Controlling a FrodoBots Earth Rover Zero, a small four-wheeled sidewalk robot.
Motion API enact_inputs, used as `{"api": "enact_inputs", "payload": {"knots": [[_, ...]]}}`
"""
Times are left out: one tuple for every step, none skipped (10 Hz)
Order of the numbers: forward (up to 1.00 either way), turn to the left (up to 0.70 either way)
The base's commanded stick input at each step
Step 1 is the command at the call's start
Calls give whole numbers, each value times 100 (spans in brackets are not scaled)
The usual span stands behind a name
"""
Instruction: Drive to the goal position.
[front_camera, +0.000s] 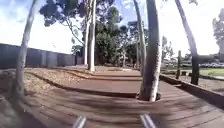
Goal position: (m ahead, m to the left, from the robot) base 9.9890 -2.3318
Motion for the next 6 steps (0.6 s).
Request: {"api": "enact_inputs", "payload": {"knots": [[70,0],[70,0],[70,0],[70,0],[70,0],[70,0]]}}
